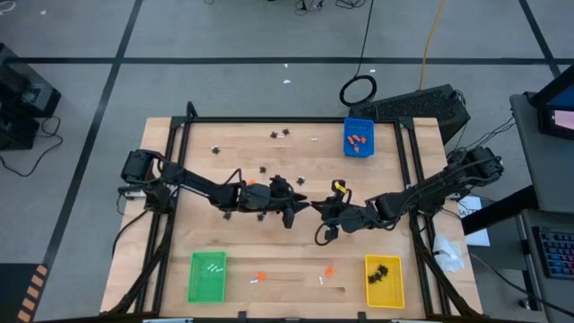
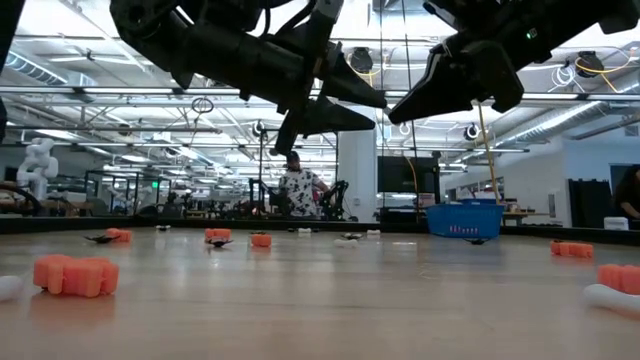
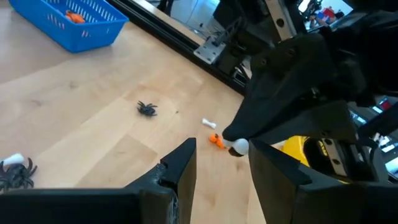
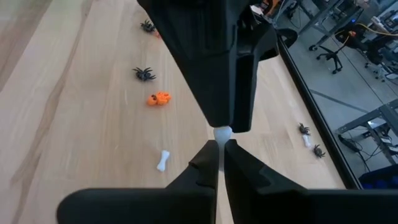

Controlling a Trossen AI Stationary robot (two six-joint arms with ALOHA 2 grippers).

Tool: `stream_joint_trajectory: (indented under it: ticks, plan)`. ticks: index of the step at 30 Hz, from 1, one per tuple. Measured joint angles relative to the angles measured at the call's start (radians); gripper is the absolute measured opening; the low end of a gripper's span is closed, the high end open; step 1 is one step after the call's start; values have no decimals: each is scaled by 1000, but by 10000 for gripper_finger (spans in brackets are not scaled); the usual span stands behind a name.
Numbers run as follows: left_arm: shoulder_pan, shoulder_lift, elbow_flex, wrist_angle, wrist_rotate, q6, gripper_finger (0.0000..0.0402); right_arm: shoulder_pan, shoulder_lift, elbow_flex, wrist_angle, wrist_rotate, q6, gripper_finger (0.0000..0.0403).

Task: Sort Halloween decoration
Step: Put the white bone toy into the green bin

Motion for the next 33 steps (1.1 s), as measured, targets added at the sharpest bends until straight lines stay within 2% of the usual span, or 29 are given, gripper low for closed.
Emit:
stream_joint_trajectory:
  ticks: [6,10,16,33]
  plan:
    - [7,15,6,11,29,-1,141,0,0,0,9,-1,-5,6]
    - [7,61,54,7,66,3,141,0,0,-1,-5,-2,-8,6]
    - [6,95,82,7,69,3,135,0,1,-3,-23,-4,-5,6]
    - [19,95,82,-5,102,-1,44,1,0,-3,-39,-2,8,6]
